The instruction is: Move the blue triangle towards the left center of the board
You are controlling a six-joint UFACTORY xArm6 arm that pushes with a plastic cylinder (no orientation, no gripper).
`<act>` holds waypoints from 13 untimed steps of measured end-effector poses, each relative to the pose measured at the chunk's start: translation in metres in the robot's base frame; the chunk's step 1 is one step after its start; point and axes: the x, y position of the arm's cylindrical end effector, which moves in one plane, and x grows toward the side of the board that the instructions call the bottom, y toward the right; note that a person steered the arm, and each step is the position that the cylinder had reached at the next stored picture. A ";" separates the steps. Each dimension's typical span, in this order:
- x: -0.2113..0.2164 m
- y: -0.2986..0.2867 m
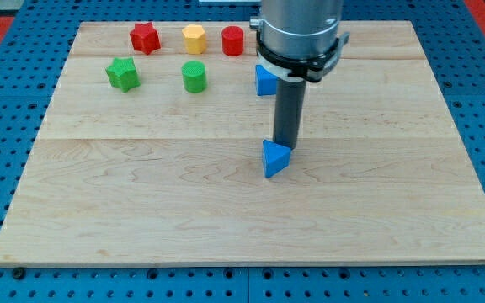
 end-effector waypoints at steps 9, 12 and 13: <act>0.035 -0.184; -0.100 -0.306; -0.137 -0.340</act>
